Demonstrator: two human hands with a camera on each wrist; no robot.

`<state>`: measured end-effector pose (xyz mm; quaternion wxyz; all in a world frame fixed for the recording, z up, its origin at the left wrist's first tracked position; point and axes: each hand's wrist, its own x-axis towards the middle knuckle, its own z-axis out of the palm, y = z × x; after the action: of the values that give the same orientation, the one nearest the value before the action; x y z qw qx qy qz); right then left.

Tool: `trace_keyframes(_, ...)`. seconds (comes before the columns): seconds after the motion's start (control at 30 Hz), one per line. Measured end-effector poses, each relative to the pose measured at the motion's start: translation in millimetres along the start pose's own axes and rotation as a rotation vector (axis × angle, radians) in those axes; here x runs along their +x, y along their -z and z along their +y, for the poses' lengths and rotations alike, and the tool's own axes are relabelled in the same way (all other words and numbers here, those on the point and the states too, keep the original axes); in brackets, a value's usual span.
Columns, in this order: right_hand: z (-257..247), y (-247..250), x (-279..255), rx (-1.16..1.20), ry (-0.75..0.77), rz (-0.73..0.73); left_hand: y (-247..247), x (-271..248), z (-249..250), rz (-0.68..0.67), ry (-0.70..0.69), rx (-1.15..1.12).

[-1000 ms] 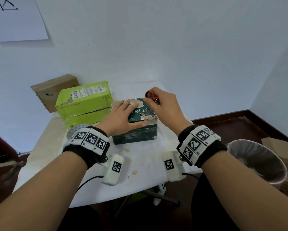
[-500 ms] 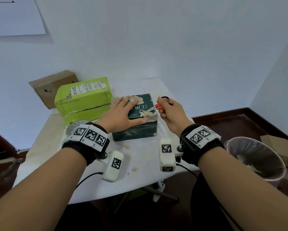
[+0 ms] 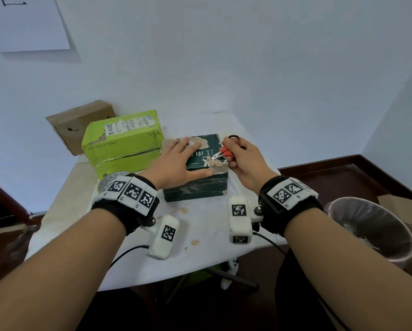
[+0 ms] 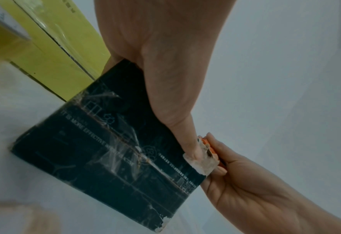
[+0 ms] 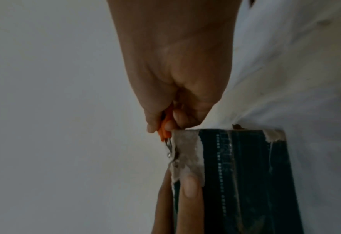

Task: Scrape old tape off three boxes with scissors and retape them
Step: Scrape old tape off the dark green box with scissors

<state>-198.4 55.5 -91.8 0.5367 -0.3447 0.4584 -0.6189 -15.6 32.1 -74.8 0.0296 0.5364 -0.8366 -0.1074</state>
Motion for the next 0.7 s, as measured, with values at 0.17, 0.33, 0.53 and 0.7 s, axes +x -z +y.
trace_keyframes(0.17,10,3,-4,0.105,0.053,-0.034,0,-1,0,-0.002,-0.004,0.001)
trace_keyframes(0.33,14,1,-5,0.13,0.092,-0.031,0,1,0,0.038,0.009,0.039)
trace_keyframes(0.53,16,0,-8,0.132,0.111,-0.014,2,-5,-8,0.168,-0.139,-0.119)
trace_keyframes(0.7,14,-1,-9,0.085,0.132,-0.005,12,-9,-3,0.172,-0.228,-0.162)
